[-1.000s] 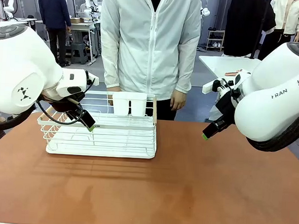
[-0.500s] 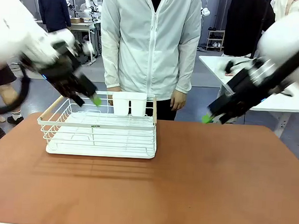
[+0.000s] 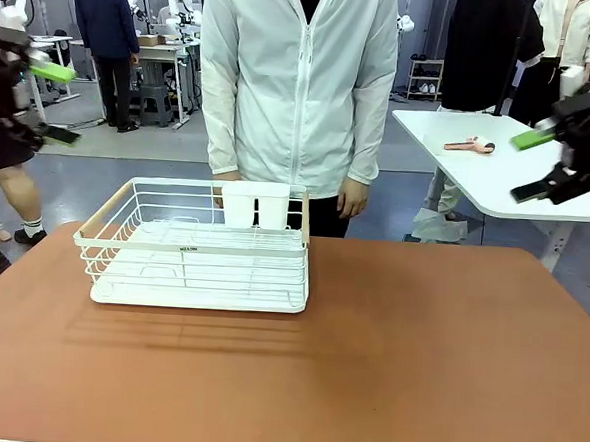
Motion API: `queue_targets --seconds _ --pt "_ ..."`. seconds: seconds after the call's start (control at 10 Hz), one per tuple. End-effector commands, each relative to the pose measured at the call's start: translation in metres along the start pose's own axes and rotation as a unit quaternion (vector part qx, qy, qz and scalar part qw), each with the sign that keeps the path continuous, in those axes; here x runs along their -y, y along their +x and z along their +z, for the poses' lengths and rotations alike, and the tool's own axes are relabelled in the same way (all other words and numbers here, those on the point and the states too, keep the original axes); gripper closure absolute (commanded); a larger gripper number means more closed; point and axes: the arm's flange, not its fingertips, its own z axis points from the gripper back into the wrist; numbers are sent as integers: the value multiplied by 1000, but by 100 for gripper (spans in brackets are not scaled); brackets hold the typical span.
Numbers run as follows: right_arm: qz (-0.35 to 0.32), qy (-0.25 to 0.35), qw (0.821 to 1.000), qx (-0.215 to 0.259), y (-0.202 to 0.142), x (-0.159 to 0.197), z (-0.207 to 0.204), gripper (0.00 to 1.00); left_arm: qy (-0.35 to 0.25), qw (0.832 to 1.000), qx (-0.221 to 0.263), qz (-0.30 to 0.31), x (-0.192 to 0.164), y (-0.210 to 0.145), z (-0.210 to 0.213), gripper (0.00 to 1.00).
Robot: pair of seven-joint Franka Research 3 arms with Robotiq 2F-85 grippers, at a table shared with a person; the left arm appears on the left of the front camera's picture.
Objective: Clean the table.
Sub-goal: Pick up the Lint Roller when the human hands it over.
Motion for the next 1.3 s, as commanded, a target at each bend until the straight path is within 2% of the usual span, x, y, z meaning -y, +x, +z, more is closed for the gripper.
queue_targets --seconds 0.0,0.1,0.2,0.3,0.4,0.5,0.6,0.8,1.0,1.1,1.2 --pt "-55 28 998 29 5 21 33 0 -16 996 57 71 -13 0 36 0" --pt "-73 27 996 49 -3 33 58 0 -23 995 51 82 -14 -6 61 0" --pt "-98 33 992 67 -10 50 88 0 -29 993 70 95 -18 -13 95 0" --pt "-108 38 991 64 -17 63 108 0 -28 988 51 140 -25 -19 120 0" --pt "-114 29 991 67 -21 74 128 0 -36 987 62 147 -32 -26 144 0" --pt "-111 19 991 68 -26 82 146 0 -49 988 51 138 -36 -35 162 0" --pt "-108 10 992 63 -32 94 163 0 -39 991 10 130 -43 -43 176 0" --pt "-133 18 988 74 -34 118 176 0 -28 991 2 130 -49 -44 190 0" --pt "-136 13 988 71 -33 126 172 0 -16 990 -18 136 -51 -37 183 0" --pt "-128 14 990 48 -32 131 167 0 -11 991 4 132 -53 -32 180 0" --pt "-148 16 985 82 -37 128 174 0 -24 989 2 143 -52 -41 181 0"
